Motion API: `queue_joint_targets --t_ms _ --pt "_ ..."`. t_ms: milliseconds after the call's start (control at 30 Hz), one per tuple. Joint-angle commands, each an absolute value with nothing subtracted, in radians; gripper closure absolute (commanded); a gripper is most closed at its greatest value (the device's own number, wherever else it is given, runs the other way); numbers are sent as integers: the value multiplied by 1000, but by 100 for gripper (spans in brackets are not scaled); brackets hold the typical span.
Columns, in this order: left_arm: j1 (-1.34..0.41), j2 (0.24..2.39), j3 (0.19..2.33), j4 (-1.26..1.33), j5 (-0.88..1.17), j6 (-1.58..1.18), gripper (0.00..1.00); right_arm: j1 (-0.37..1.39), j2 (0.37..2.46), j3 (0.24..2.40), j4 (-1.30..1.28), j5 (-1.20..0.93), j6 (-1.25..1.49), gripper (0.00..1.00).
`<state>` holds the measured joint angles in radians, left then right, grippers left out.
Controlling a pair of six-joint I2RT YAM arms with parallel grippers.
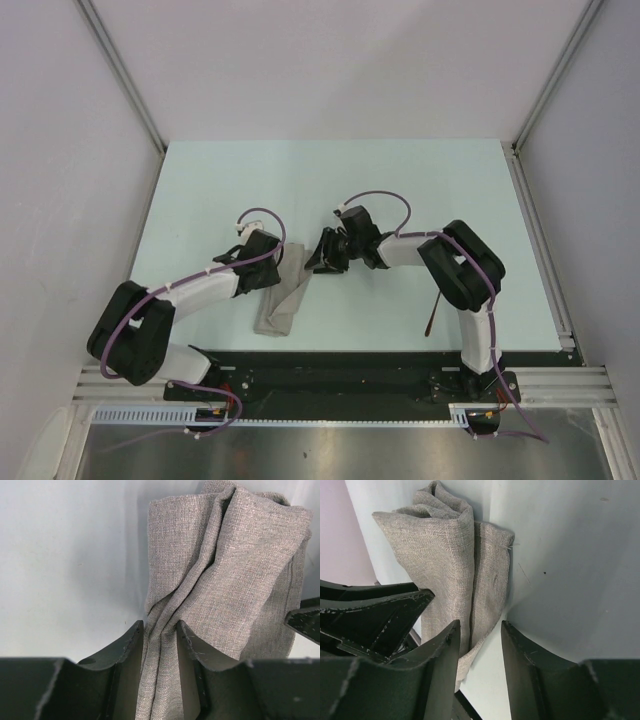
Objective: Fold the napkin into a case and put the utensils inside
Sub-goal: Fold the 2/3-rectangle-folded napkin at the center of the board.
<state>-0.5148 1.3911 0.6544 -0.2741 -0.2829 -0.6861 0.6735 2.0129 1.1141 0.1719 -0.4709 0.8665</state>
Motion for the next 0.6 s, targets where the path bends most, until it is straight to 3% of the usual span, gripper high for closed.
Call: queue_joint_targets --t_ms 0,233,367,567 --pt "-506 1362 650 -278 -282 -658 63 673 2052 1097 294 -491 926 59" --pt "-506 1319 675 -293 -247 -623 53 672 2030 1051 362 -489 934 89" --pt "-506 1276 739 -362 -245 -612 46 689 1990 1025 393 -474 948 93" --pt "-511 1256 842 -381 -180 -612 49 716 1971 1017 422 -446 986 95"
